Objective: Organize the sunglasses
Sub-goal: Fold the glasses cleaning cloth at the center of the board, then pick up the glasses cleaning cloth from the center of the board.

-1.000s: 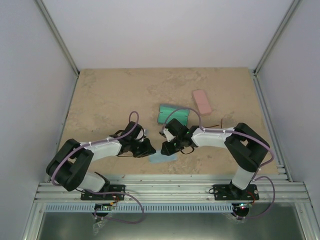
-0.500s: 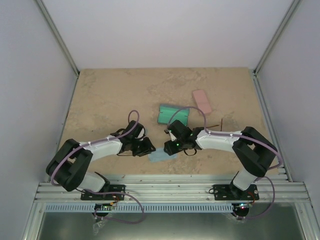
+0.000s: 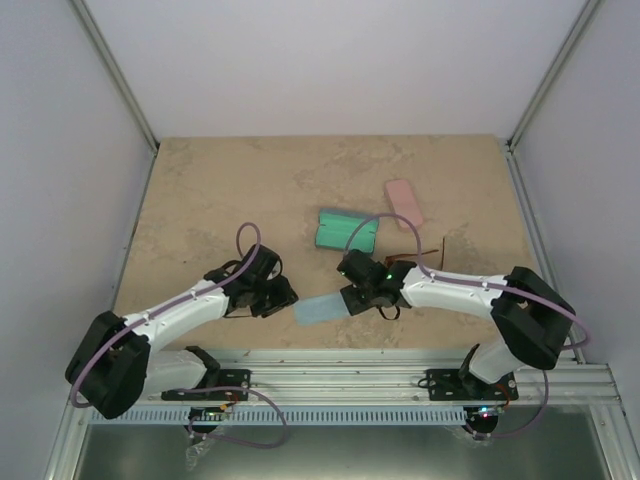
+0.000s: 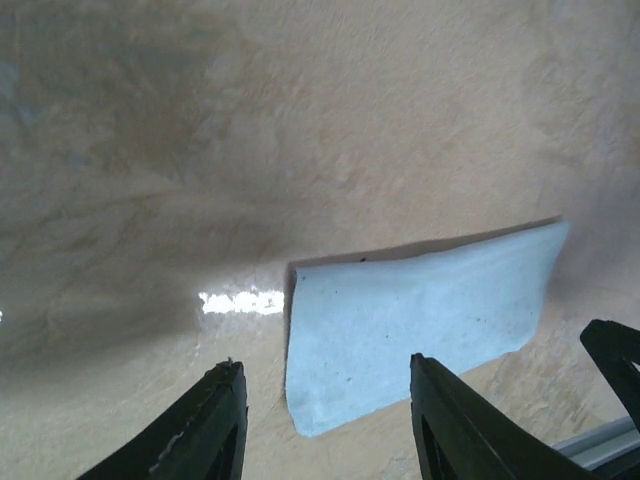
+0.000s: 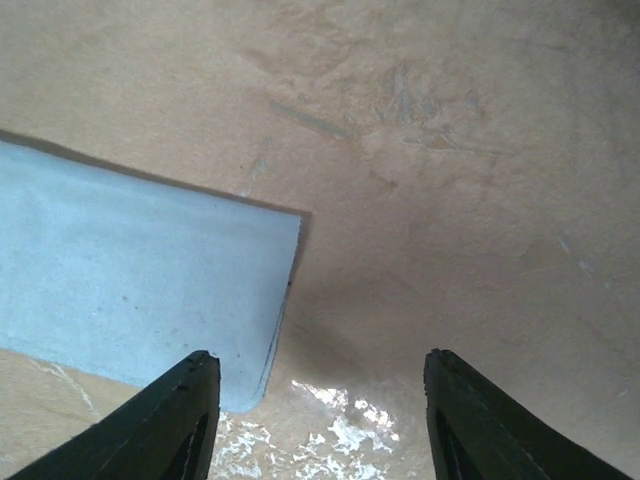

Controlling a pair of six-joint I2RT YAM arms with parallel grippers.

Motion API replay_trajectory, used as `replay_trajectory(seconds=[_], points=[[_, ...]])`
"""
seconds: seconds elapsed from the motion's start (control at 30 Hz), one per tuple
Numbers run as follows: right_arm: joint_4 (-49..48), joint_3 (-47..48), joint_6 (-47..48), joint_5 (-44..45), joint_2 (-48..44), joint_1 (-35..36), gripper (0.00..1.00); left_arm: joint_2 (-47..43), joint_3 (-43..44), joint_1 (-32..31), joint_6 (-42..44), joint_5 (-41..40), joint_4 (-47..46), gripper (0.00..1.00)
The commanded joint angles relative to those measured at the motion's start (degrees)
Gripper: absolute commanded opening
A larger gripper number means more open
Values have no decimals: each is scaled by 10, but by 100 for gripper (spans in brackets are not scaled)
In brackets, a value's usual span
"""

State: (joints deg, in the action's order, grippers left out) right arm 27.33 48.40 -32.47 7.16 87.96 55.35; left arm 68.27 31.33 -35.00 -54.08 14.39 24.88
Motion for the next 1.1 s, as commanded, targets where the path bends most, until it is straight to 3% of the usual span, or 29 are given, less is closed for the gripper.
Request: replay_trajectory(seconds=[0.0, 0.13, 0.57, 0.8, 1.07], points=[[27, 19, -16, 27, 29, 13, 54, 6, -11, -29, -53, -26, 12, 46], [14, 29, -13, 7, 57, 22, 47, 15, -15, -45, -73, -35, -6, 43], [-11, 39, -9, -11, 76, 23, 44, 73, -27, -58, -71, -9, -44, 29], [-8, 43, -8, -11, 86, 25, 42, 89, -9, -72, -76, -37, 6, 23], [-14, 16, -9, -39, 96, 31, 23, 111, -7, -85, -82, -54, 13, 20]])
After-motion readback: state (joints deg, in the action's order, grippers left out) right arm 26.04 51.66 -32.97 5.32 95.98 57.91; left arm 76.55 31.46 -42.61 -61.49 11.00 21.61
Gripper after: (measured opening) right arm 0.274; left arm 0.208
